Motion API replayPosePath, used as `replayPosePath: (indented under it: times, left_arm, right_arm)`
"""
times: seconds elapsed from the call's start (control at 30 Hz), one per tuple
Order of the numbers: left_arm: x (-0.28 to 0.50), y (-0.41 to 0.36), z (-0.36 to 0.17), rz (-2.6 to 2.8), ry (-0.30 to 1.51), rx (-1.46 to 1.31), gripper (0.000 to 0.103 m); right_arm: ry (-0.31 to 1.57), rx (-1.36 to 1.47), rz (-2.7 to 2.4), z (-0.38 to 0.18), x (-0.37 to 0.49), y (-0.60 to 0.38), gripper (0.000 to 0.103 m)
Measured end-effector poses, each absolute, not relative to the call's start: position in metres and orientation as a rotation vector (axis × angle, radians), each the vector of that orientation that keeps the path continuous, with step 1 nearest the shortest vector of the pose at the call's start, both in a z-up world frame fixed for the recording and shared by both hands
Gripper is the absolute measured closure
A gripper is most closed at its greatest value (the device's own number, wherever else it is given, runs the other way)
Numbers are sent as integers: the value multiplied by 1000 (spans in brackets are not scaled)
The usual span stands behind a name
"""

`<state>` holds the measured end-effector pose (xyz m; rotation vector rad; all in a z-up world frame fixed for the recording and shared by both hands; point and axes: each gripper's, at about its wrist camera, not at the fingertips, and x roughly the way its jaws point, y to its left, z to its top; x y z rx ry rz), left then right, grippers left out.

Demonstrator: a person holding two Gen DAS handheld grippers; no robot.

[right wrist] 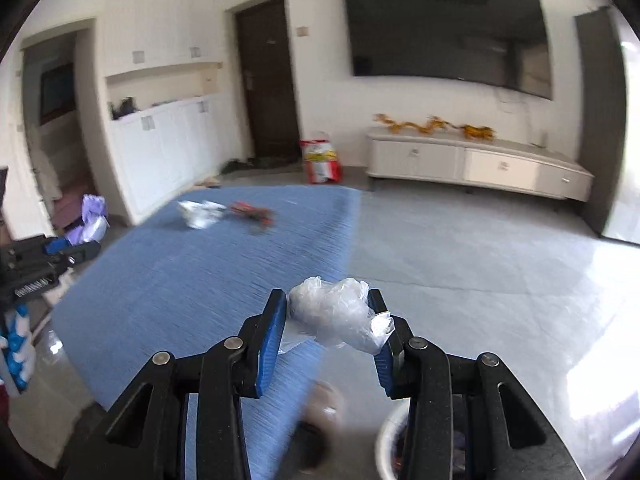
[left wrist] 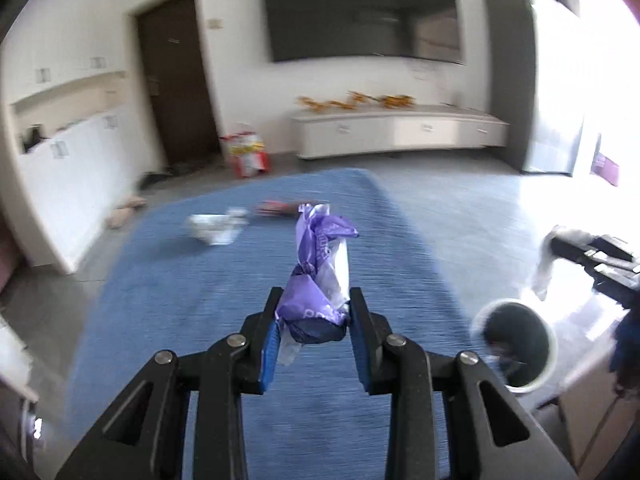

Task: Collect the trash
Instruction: 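Carry both bags over the white bin and open both tools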

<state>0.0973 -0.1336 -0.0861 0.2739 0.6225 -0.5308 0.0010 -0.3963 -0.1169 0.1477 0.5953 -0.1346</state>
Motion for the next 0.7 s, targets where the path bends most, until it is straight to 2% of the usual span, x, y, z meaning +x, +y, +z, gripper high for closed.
replayPosePath:
  times: [0.33, 0.53, 0.6, 0.7]
  left_arm:
    - [83, -312, -140, -931, 856, 303, 72]
    - [82, -385, -166, -1043, 956, 284, 71]
    - [84, -401, -172, -1065, 985, 273, 66]
    - [85, -409, -174, -1083, 989, 255, 53]
  right_arm:
    - [765, 231, -366, -203, -40, -492, 62]
    - [826, 275, -429, -239, -38, -528, 61]
    - [837, 287, -442, -247, -38, -536, 60]
    - [848, 291, -453, -251, -37, -543, 52]
